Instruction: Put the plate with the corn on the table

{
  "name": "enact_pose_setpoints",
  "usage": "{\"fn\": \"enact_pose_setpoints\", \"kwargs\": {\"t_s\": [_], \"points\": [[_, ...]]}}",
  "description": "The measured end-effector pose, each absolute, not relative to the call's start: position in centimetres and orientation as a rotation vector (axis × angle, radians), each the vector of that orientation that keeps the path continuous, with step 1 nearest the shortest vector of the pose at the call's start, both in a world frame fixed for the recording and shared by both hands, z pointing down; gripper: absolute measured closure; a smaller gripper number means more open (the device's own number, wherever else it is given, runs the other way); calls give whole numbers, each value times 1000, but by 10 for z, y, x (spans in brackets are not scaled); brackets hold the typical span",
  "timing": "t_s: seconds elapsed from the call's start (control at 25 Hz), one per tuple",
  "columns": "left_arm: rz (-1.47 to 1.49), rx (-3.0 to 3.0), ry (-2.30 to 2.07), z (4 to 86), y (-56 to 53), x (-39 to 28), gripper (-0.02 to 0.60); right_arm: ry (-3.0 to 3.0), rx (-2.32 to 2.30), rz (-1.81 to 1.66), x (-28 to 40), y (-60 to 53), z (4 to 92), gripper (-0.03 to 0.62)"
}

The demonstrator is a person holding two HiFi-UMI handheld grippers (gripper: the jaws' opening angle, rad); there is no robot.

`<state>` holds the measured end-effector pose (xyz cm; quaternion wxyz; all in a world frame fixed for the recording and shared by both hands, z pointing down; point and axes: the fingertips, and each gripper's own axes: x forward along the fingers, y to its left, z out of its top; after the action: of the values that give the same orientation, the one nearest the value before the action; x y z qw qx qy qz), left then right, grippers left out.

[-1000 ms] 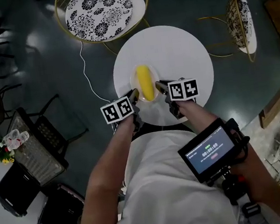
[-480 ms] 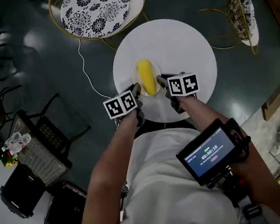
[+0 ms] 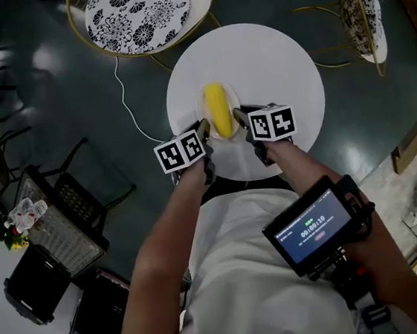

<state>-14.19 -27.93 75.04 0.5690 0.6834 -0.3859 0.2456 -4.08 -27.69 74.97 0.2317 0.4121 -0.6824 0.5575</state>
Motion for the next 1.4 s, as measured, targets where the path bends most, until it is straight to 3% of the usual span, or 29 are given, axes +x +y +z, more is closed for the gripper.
{"fn": "enact_pose_setpoints", "kwargs": {"t_s": [0.8, 1.4], "points": [[642, 1727, -964, 753, -282, -143, 528, -1998, 1102, 1403, -38, -282, 751, 546], [568, 1878, -1052, 694, -269, -151, 528, -2079, 1207, 1281, -4, -276, 700, 548]]}}
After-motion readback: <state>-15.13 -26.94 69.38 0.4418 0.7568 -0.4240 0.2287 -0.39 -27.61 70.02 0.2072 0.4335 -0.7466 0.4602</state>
